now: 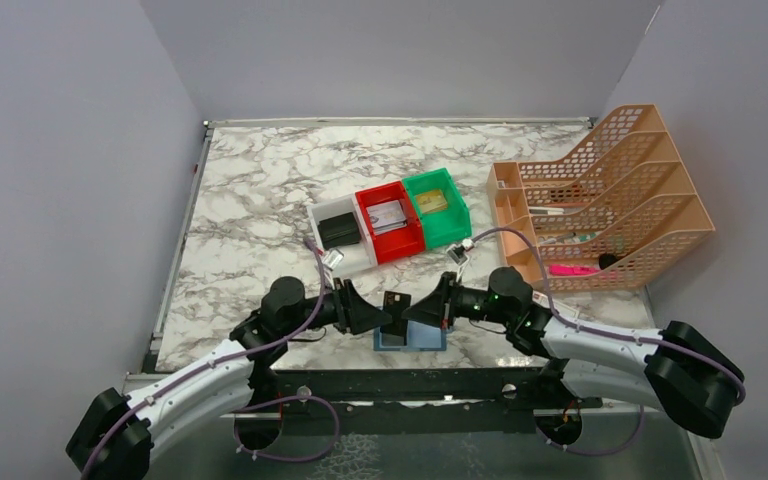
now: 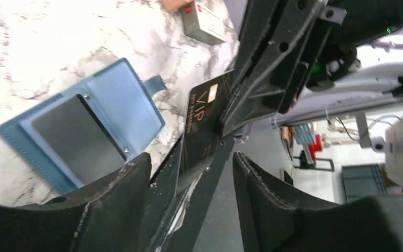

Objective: Take the credit cards out of the card holder

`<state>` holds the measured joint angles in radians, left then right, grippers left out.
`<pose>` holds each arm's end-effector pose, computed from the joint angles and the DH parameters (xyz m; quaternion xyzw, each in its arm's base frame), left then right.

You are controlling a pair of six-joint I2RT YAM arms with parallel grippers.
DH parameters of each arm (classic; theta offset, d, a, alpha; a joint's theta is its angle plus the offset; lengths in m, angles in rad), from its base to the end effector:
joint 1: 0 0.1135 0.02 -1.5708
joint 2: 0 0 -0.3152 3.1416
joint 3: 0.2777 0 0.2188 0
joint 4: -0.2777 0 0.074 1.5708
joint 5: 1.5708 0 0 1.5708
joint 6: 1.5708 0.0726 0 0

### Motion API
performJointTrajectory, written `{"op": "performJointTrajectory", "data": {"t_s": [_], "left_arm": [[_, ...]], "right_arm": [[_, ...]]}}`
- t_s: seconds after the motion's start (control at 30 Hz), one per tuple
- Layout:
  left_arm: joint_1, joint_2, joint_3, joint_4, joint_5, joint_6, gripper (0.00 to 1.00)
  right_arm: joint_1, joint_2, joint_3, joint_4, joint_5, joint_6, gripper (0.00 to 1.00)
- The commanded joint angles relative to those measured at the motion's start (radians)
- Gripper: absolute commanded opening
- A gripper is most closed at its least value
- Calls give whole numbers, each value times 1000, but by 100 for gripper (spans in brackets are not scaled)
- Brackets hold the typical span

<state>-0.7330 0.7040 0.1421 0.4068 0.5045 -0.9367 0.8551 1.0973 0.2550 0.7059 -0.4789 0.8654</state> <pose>0.0699 -0.1102 0.2349 0.0866 0.7484 -0.5940 0.2821 0.1048 0.1716 0.2581 -0.1521 0.7329 0.6006 0.2810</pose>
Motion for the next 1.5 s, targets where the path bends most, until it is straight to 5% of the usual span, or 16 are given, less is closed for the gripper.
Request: {"op": "performJointTrajectory", "data": {"t_s": [0.0,0.2,0.43,0.53,0.73,0.83,1.1,1.47], "left_arm": [[2,-38,160,-365,-202,135,65],[1,-14,457,-866,-647,236,78],[4,90,673,-1109,-996,369,98],[50,101,660,-1099,-1088,424,99],[390,119,553,-957,-772,537,99],[486,117,556,-939,-755,550,99],[514,14,541,-947,-864,520,99],[514,5,536,-939,-810,534,99]], "right_arm": [[-7,-90,2,-190,140,-47,1],[-7,-167,115,-470,319,-161,1],[-5,-6,347,-609,340,-338,1],[1,62,424,-608,350,-378,1],[63,204,635,-674,487,-508,1],[88,282,724,-686,555,-579,1],[158,518,931,-649,712,-780,1],[171,817,1179,-678,880,-983,1]]}}
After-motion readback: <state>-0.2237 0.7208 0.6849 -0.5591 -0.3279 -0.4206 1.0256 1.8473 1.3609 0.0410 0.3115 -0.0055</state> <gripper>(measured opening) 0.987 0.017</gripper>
